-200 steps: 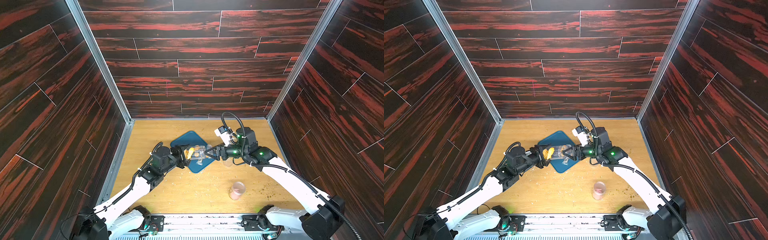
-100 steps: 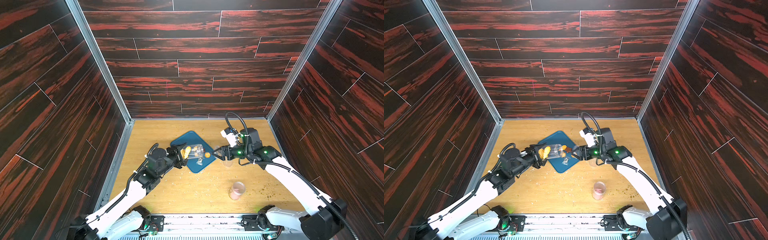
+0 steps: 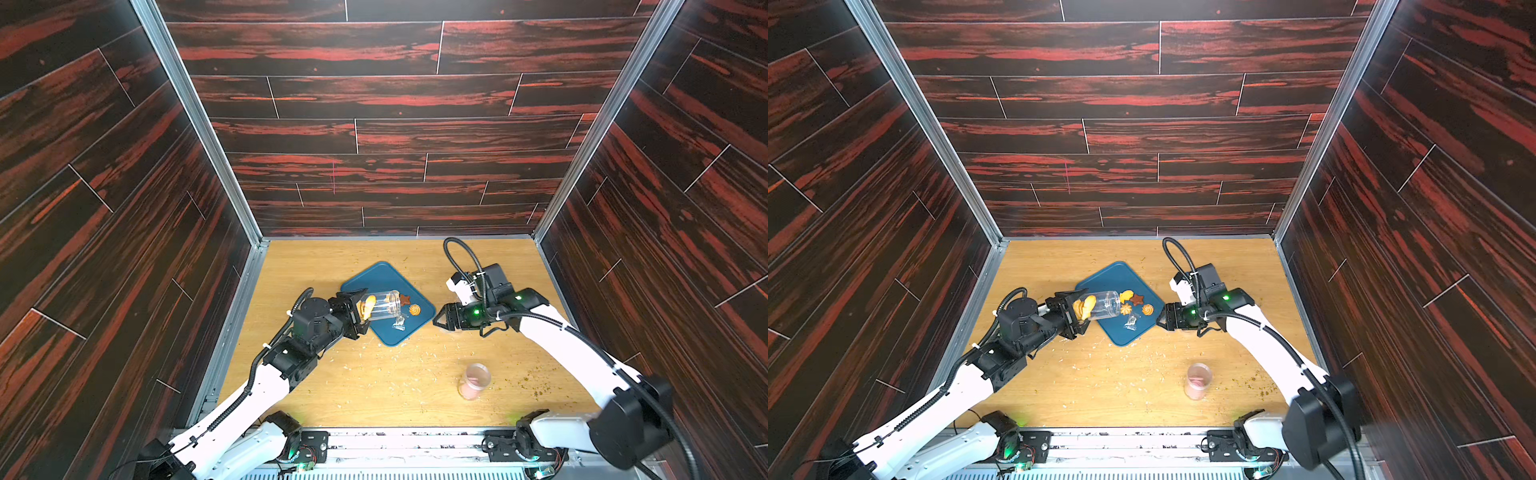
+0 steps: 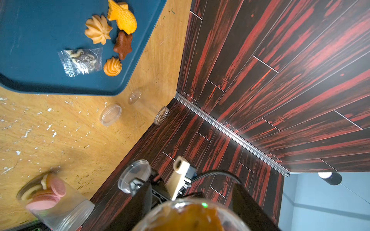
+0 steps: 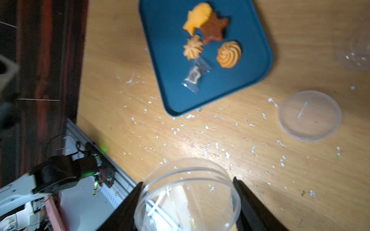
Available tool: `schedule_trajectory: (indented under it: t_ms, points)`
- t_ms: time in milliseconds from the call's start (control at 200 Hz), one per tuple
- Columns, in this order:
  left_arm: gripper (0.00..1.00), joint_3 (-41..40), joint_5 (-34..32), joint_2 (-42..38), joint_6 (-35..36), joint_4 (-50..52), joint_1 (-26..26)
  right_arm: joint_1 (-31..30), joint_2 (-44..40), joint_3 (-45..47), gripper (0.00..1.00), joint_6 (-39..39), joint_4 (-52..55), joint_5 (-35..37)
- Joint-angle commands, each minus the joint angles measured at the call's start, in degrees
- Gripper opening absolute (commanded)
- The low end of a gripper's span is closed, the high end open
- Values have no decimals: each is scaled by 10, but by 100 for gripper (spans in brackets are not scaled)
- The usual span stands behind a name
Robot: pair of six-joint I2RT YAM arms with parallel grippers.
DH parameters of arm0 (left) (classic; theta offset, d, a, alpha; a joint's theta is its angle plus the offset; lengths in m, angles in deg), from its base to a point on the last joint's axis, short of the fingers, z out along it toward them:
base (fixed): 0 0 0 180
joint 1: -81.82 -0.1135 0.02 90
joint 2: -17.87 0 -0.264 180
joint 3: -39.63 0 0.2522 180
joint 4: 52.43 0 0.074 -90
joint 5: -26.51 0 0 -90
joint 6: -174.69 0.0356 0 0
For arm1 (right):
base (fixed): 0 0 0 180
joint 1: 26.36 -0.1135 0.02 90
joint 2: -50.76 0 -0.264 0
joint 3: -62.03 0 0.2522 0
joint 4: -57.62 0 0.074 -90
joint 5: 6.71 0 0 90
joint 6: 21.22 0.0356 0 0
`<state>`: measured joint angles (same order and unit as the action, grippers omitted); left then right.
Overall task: Pour the cookies out of the jar
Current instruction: Place the lid at the center of the board.
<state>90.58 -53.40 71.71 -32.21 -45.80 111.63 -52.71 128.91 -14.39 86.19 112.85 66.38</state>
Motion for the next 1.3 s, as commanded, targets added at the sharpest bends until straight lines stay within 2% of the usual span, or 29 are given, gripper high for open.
schedule_trajectory:
  t_ms: [0,381,751,927,1067,1292]
  points:
    - [58,0,10,-15,3,-2,-7,1,31,-3,70,-11,32,30]
    - [58,-6,25,-36,6,16,-29,0,120,6,70,-27,21,26]
    - [58,-13,47,-50,5,24,-56,-22,163,-12,70,-27,13,28]
    - [58,-16,57,-61,6,28,-69,-53,180,-54,70,-28,37,44]
    - [58,-13,67,-89,18,58,-99,-94,200,-94,70,-26,72,70]
    - [58,-1,70,-112,37,86,-124,-164,222,-98,71,7,90,77]
